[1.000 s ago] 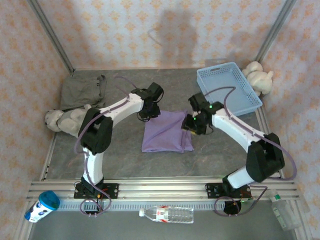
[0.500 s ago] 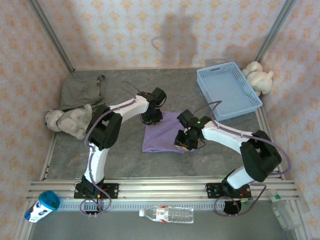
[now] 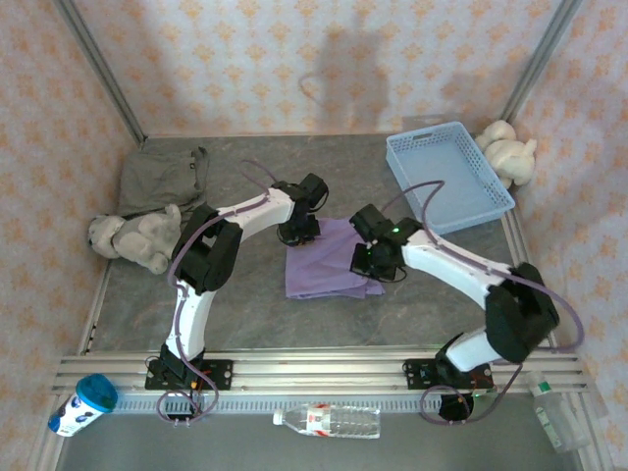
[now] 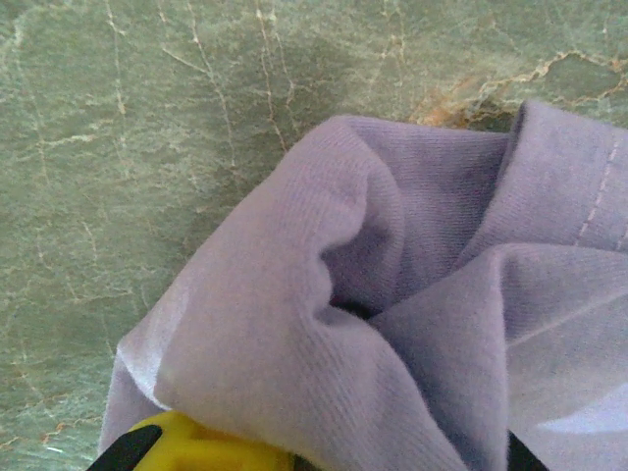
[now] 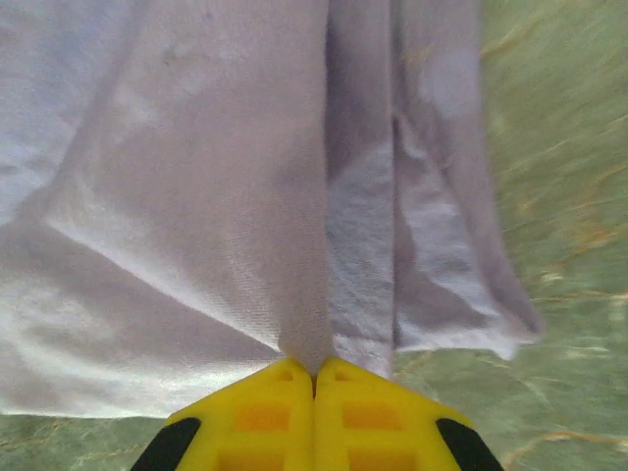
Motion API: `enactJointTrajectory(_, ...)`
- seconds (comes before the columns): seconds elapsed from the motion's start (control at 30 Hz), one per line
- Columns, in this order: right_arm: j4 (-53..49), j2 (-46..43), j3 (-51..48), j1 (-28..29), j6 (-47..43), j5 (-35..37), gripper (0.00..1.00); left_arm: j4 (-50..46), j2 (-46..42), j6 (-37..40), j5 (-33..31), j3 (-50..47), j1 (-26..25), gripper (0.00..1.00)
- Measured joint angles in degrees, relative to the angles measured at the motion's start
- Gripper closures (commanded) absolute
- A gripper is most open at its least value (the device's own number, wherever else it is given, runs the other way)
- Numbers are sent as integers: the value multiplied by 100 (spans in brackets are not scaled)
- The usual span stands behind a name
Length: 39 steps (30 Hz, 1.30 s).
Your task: Fold and stack the mixed laundry pile
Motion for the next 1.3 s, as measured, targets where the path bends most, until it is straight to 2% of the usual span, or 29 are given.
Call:
enactJointTrajectory(0.17,-15,-529,-219,-669,-361,81,100,-2,0,72,-57,-2,-26,83)
enactJointTrajectory(0.3,352,35,-684,-896,-557,-28,100,-2,-2,111,-90,-2,-37,82)
enactJointTrajectory(0.37,492,396,-782,-892,-595,-140,100,-2,-4,116,-90,-2,-37,77)
enactJointTrajectory(0.47,579,599,-807,-892,-599,-267,81,11,-4,133,-59,15,-50,57)
enactJointTrajectory(0.53,516,483,-802,-892,-612,-243,66,-26,-4,175,-33,105,-76,48)
enactJointTrajectory(0.6,330,295,-756,-898,-664,-188,60,-197,-4,238,-24,227,-74,45)
enactJointTrajectory(0.67,120,90,-584,-927,-704,-149,58,-444,-7,315,-15,402,-68,44)
enactJointTrajectory(0.8,-83,48,223,-1049,-835,-24,58,-815,-361,459,-4,566,-72,44)
enactJointTrajectory(0.9,-61,459,890,-1126,-944,66,59,-887,-1263,468,-11,243,-160,46)
enactJointTrajectory(0.93,-26,688,1110,-1147,-977,94,60,-846,-1676,439,-7,0,-227,49)
enactJointTrajectory(1.0,35,1187,1499,-1169,-1021,144,62,-732,-2465,352,20,-592,-422,65)
enactJointTrajectory(1.03,74,1460,1690,-1182,-1043,157,63,-645,-2850,278,57,-962,-566,70)
enactJointTrajectory(1.1,122,2009,2072,-1196,-1086,184,65,-417,-3294,74,136,-1637,-841,74)
enactJointTrajectory(1.2,162,2754,2627,-1198,-1176,214,67,-42,-3373,-264,197,-2625,-1266,74)
enactJointTrajectory(1.3,162,3320,3119,-1220,-1257,214,68,146,-3095,-549,149,-3189,-1617,74)
